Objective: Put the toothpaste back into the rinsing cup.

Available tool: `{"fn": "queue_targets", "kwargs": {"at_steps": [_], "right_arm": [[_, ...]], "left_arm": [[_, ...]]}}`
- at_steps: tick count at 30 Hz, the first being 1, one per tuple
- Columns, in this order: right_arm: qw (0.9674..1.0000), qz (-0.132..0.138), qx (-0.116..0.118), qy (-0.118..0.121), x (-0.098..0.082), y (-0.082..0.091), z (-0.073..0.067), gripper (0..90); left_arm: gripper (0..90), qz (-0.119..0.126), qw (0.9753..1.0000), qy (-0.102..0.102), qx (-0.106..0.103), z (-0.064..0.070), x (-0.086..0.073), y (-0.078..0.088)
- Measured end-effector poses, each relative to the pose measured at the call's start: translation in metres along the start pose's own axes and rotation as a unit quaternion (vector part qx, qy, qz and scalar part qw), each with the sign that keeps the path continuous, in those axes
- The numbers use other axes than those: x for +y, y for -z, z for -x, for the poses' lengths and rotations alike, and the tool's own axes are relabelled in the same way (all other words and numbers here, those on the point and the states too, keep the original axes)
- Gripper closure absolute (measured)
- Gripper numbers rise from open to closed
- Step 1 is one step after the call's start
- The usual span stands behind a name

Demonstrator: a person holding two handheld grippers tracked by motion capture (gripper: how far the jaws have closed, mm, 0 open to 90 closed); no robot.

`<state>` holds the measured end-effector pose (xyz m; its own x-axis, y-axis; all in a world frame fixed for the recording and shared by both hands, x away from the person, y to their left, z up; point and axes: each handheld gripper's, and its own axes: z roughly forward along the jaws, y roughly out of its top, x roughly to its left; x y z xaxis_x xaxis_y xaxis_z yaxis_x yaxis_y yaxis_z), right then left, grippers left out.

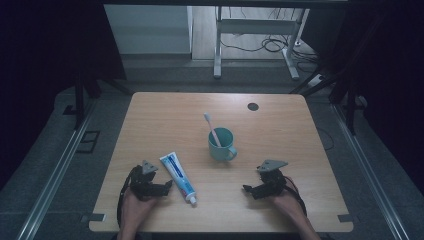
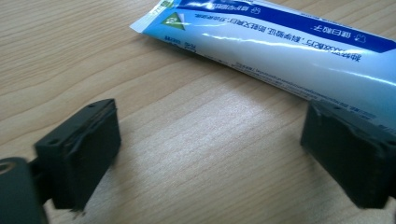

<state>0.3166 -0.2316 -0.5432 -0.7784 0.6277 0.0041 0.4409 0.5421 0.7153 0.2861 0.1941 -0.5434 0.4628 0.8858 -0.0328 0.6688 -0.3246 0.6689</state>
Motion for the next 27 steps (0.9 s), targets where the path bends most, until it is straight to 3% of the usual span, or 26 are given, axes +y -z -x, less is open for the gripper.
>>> {"fn": "queue_targets", "kwargs": {"at_steps": [6, 7, 11, 14, 17, 18, 27], "right_arm": [[1.0000, 0.001, 0.000, -0.001, 0.000, 0.000, 0.000, 8.6], [1.0000, 0.001, -0.001, -0.002, 0.000, 0.000, 0.000, 8.8], [1.0000, 0.001, -0.002, -0.003, -0.001, 0.001, 0.000, 9.2], [1.0000, 0.002, -0.003, -0.003, -0.001, 0.001, 0.000, 9.5], [1.0000, 0.002, -0.003, -0.003, -0.001, 0.001, 0.000, 9.7], [1.0000, 0.002, -0.004, -0.004, -0.001, 0.001, 0.000, 10.3], [1.0000, 0.004, -0.006, -0.006, -0.001, 0.001, 0.001, 11.9]], "left_arm": [[24.7, 0.003, 0.9997, 0.019, -0.015, -0.005, 0.001, 0.006], [29.4, 0.006, 0.9990, 0.035, -0.028, -0.007, 0.001, 0.008], [45.6, 0.007, 0.9978, 0.058, -0.031, -0.013, 0.002, 0.009], [61.5, -0.001, 0.9983, 0.052, -0.025, -0.015, 0.005, 0.009], [68.6, -0.006, 0.9983, 0.054, -0.022, -0.014, 0.007, 0.008], [74.6, -0.008, 0.9985, 0.051, -0.017, -0.013, 0.011, 0.006], [78.2, -0.019, 0.9991, 0.037, -0.012, -0.007, 0.025, -0.006]]}}
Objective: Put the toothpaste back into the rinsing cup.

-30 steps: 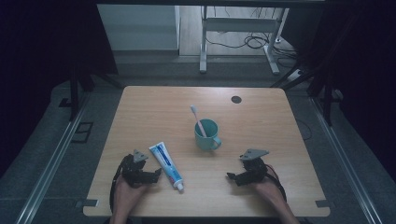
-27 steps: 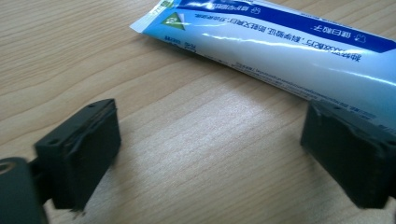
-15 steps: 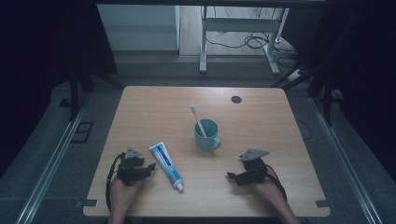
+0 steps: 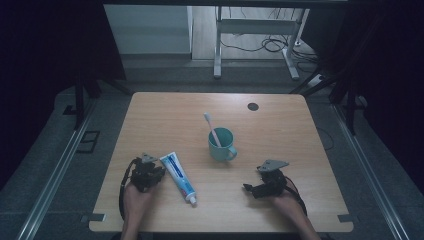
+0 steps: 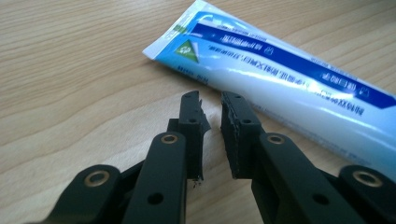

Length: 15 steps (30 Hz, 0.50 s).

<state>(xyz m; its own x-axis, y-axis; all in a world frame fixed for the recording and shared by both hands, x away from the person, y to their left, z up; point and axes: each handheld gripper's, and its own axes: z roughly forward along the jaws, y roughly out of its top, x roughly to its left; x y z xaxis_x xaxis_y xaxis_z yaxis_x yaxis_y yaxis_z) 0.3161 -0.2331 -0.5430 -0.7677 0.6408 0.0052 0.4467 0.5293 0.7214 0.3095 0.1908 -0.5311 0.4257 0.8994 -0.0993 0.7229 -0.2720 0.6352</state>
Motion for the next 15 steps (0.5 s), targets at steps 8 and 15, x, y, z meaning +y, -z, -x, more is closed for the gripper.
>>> {"fn": "queue_targets", "kwargs": {"at_steps": [8, 15], "right_arm": [[1.0000, 0.001, -0.002, -0.001, 0.000, 0.000, 0.000, 12.6], [1.0000, 0.000, -0.002, -0.001, 0.000, 0.000, 0.000, 12.6]], "left_arm": [[77.6, -0.007, 0.9999, -0.007, -0.003, 0.001, 0.015, -0.011], [76.9, -0.016, 0.9996, -0.011, -0.019, 0.008, 0.031, -0.023]]}}
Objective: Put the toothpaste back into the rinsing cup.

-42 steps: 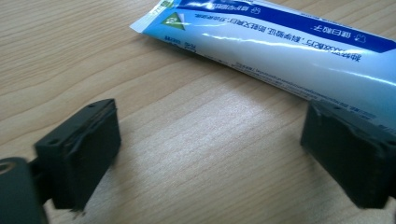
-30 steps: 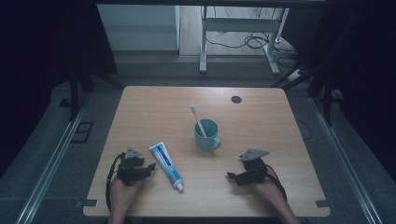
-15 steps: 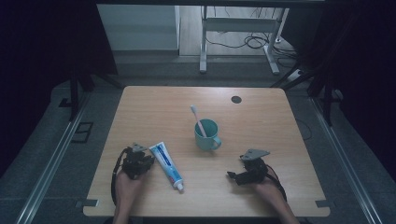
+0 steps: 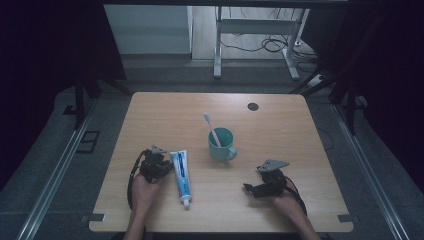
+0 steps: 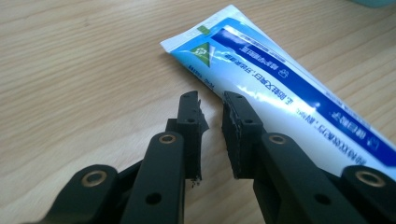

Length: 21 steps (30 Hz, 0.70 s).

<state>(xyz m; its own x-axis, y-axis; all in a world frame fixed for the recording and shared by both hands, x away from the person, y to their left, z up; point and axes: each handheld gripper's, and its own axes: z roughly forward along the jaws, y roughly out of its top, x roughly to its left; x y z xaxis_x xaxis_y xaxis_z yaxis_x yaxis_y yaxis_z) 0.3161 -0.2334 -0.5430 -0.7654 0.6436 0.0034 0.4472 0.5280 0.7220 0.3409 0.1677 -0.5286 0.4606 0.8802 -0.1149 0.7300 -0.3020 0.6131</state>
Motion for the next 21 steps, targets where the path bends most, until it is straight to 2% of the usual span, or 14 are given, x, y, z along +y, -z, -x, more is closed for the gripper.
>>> {"fn": "queue_targets", "kwargs": {"at_steps": [8, 14, 21], "right_arm": [[1.0000, 0.000, -0.001, 0.001, 0.000, 0.000, 0.000, 12.7], [1.0000, 0.000, 0.000, 0.000, 0.000, 0.000, 0.000, 12.7], [1.0000, 0.000, 0.000, 0.001, 0.000, 0.000, 0.000, 12.7]], "left_arm": [[76.6, -0.009, 0.9998, -0.011, -0.016, 0.010, 0.014, -0.010], [76.9, -0.010, 0.9992, -0.010, -0.038, 0.015, 0.019, -0.015], [78.9, -0.021, 0.9983, -0.012, -0.054, 0.019, 0.026, -0.020]]}}
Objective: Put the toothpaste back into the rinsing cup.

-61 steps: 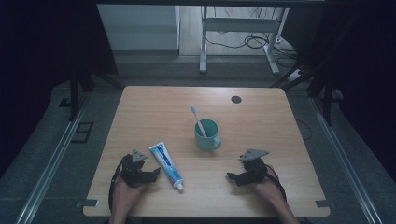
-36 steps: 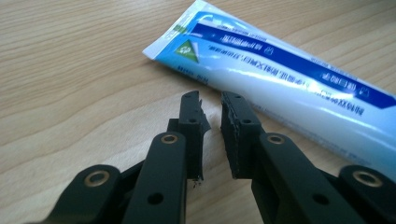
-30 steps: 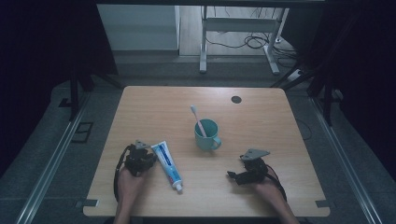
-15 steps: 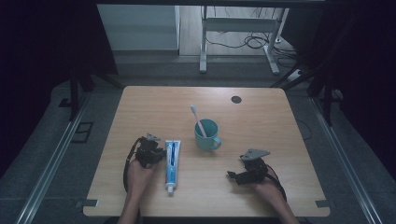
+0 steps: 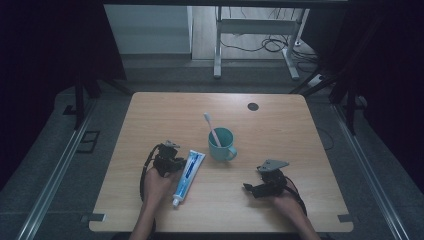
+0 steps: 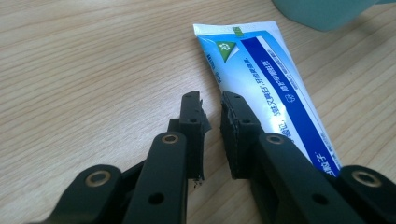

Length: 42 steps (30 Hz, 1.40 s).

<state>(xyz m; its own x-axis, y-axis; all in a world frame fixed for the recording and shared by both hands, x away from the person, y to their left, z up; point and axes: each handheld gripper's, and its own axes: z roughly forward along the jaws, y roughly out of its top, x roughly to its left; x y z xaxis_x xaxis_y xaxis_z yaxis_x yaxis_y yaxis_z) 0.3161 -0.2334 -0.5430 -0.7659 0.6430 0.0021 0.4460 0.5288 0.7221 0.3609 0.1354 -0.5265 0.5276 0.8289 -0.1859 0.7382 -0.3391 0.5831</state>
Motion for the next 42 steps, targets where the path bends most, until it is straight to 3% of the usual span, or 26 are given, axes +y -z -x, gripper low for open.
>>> {"fn": "queue_targets", "kwargs": {"at_steps": [10, 20, 30, 34, 38, 42], "right_arm": [[1.0000, 0.000, 0.000, 0.000, 0.000, 0.000, 0.000, 12.7], [1.0000, 0.000, -0.001, 0.000, 0.000, 0.000, 0.000, 12.8], [1.0000, 0.000, 0.000, -0.001, 0.000, 0.000, 0.000, 12.8], [1.0000, 0.000, 0.000, 0.000, 0.000, 0.000, 0.000, 12.9], [1.0000, 0.000, -0.001, 0.000, 0.000, 0.000, 0.000, 12.9], [1.0000, 0.000, -0.001, 0.000, 0.000, 0.000, 0.000, 12.9]], "left_arm": [[78.9, -0.011, 0.9996, -0.023, -0.013, 0.010, 0.006, -0.005], [72.1, 0.001, 0.9995, -0.032, -0.007, 0.010, 0.005, 0.007], [49.7, 0.003, 0.9992, -0.039, 0.007, 0.011, 0.000, 0.025], [35.1, -0.001, 0.9989, -0.046, 0.011, 0.016, -0.003, 0.031], [26.7, -0.004, 0.9986, -0.051, 0.017, 0.020, -0.007, 0.033], [24.4, -0.005, 0.9988, -0.047, 0.013, 0.020, -0.012, 0.037]]}}
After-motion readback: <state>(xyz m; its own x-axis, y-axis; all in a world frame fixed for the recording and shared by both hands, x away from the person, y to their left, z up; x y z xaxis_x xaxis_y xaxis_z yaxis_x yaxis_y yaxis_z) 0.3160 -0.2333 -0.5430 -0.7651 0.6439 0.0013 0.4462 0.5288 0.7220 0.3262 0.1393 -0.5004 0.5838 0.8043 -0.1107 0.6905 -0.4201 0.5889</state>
